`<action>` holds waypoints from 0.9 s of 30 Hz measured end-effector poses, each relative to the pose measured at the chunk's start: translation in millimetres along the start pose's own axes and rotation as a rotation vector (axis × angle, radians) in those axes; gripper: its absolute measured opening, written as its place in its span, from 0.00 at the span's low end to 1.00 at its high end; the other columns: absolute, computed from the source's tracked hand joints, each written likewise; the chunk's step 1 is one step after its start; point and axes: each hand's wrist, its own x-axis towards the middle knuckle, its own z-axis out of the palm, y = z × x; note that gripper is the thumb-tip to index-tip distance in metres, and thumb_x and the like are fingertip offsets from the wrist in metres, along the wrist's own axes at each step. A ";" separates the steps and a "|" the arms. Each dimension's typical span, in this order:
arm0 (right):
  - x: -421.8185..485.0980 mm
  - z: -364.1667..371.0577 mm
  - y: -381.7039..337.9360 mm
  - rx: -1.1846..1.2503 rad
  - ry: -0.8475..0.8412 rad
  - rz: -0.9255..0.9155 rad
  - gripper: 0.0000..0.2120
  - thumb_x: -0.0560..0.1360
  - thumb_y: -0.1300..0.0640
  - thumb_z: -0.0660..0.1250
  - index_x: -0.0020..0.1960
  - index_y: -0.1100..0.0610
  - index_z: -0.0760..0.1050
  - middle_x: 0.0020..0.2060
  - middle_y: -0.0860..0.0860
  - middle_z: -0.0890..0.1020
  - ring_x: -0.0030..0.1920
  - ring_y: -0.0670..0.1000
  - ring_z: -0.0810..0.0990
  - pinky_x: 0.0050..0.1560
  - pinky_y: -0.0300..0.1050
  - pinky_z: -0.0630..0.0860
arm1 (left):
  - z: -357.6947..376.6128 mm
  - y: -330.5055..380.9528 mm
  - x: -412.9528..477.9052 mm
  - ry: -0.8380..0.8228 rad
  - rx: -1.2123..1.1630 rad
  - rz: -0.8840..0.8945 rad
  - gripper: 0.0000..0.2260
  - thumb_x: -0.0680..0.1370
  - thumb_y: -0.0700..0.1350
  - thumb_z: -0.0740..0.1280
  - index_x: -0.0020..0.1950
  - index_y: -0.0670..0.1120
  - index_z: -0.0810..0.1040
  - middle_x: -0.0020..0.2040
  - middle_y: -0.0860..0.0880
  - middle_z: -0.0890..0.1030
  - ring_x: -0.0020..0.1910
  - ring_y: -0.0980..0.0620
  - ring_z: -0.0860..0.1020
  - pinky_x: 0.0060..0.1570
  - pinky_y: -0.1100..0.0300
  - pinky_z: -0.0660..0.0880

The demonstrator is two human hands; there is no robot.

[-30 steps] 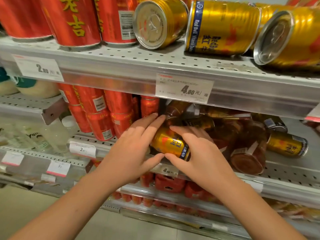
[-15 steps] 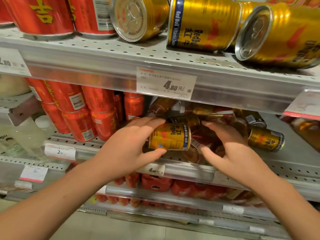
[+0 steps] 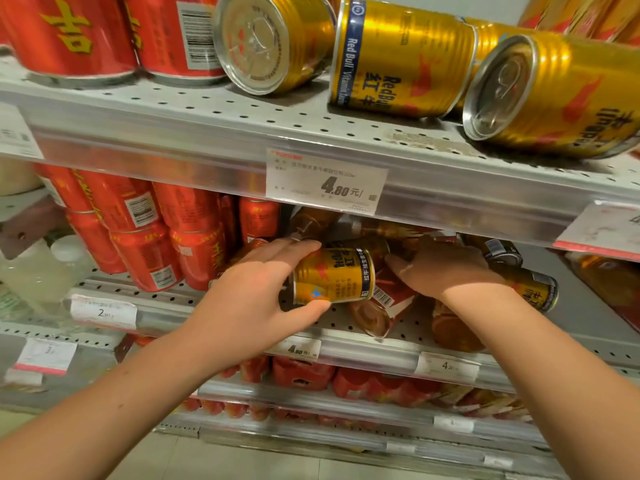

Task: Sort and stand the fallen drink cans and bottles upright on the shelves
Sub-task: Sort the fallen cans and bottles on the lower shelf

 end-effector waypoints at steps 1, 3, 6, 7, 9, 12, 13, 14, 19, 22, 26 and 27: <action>4.7 0.2 -1.6 0.032 -0.033 -0.002 0.32 0.78 0.29 0.49 0.69 0.49 0.72 0.59 0.53 0.80 0.57 0.57 0.78 0.57 0.51 0.74 | 0.7 0.0 -0.4 -0.004 -0.006 0.006 0.35 0.75 0.67 0.67 0.79 0.57 0.65 0.74 0.55 0.72 0.74 0.56 0.68 0.71 0.58 0.68; 11.1 2.8 -5.1 0.086 -0.072 0.002 0.28 0.79 0.31 0.51 0.70 0.46 0.71 0.62 0.53 0.80 0.61 0.57 0.77 0.61 0.52 0.71 | 2.2 -0.3 -2.1 -0.011 -0.024 0.015 0.35 0.75 0.68 0.66 0.79 0.56 0.65 0.73 0.55 0.73 0.73 0.55 0.69 0.70 0.55 0.70; 16.3 10.9 -7.3 0.329 -0.147 0.043 0.17 0.79 0.34 0.56 0.58 0.44 0.72 0.47 0.48 0.79 0.48 0.52 0.80 0.57 0.51 0.78 | 3.6 -2.6 -3.8 -0.009 -0.050 0.026 0.34 0.75 0.66 0.67 0.78 0.55 0.66 0.72 0.55 0.73 0.71 0.54 0.71 0.68 0.54 0.72; 15.8 13.1 -6.6 0.467 -0.184 0.072 0.13 0.79 0.35 0.59 0.54 0.43 0.70 0.44 0.47 0.78 0.44 0.51 0.80 0.51 0.52 0.82 | 3.8 -3.8 -4.1 -0.010 -0.056 0.032 0.34 0.76 0.66 0.68 0.78 0.55 0.66 0.72 0.55 0.74 0.71 0.53 0.71 0.68 0.54 0.73; 12.4 14.7 -3.8 0.668 -0.240 0.106 0.12 0.77 0.35 0.65 0.51 0.42 0.70 0.45 0.49 0.79 0.44 0.54 0.82 0.36 0.48 0.84 | 4.6 -5.4 -4.0 -0.010 -0.057 0.043 0.34 0.76 0.64 0.69 0.79 0.54 0.67 0.72 0.54 0.74 0.71 0.53 0.71 0.68 0.55 0.72; 6.7 18.6 -1.0 0.817 -0.215 0.132 0.21 0.75 0.39 0.70 0.62 0.46 0.70 0.48 0.52 0.81 0.44 0.54 0.84 0.31 0.45 0.82 | 4.8 -7.2 -4.6 0.000 -0.063 0.056 0.34 0.76 0.63 0.71 0.79 0.53 0.67 0.72 0.54 0.74 0.72 0.53 0.71 0.69 0.55 0.71; 4.4 20.0 -0.6 0.861 -0.175 0.147 0.25 0.75 0.40 0.71 0.66 0.48 0.68 0.49 0.52 0.80 0.44 0.54 0.84 0.33 0.46 0.83 | 4.8 -7.6 -4.6 0.002 -0.067 0.057 0.34 0.75 0.63 0.71 0.78 0.53 0.68 0.72 0.54 0.74 0.72 0.53 0.71 0.69 0.55 0.71; 2.0 21.2 -0.3 0.895 -0.115 0.158 0.28 0.74 0.41 0.72 0.67 0.49 0.65 0.48 0.51 0.80 0.44 0.54 0.84 0.36 0.48 0.84 | 4.7 -7.8 -4.5 0.003 -0.072 0.057 0.34 0.75 0.63 0.71 0.78 0.53 0.68 0.72 0.54 0.74 0.72 0.54 0.71 0.69 0.55 0.71; -17.9 10.0 6.3 0.810 0.225 0.086 0.21 0.72 0.38 0.73 0.56 0.41 0.65 0.44 0.44 0.78 0.39 0.47 0.79 0.40 0.44 0.76 | 4.7 -7.1 -4.9 0.017 -0.076 0.057 0.33 0.75 0.63 0.71 0.77 0.53 0.69 0.71 0.54 0.75 0.70 0.54 0.72 0.68 0.54 0.72; -34.2 0.3 21.3 0.843 0.309 0.041 0.16 0.71 0.37 0.73 0.49 0.40 0.68 0.46 0.44 0.79 0.46 0.51 0.80 0.49 0.48 0.77 | 8.1 -0.7 -2.8 0.010 -0.030 0.081 0.33 0.76 0.63 0.70 0.77 0.53 0.69 0.71 0.54 0.74 0.69 0.53 0.72 0.66 0.55 0.74; -60.7 -2.9 43.5 0.933 0.400 0.041 0.17 0.69 0.38 0.75 0.47 0.38 0.68 0.42 0.36 0.77 0.47 0.50 0.79 0.52 0.48 0.74 | 27.7 17.0 6.8 0.003 0.062 0.100 0.33 0.76 0.65 0.68 0.78 0.54 0.67 0.71 0.52 0.74 0.68 0.50 0.74 0.62 0.56 0.74; -67.5 -2.5 48.6 0.943 0.412 0.057 0.20 0.68 0.37 0.75 0.49 0.38 0.66 0.41 0.34 0.77 0.45 0.47 0.78 0.50 0.47 0.73 | 33.9 22.2 10.2 0.008 0.074 0.094 0.33 0.76 0.65 0.68 0.78 0.55 0.66 0.71 0.52 0.74 0.69 0.50 0.73 0.63 0.56 0.74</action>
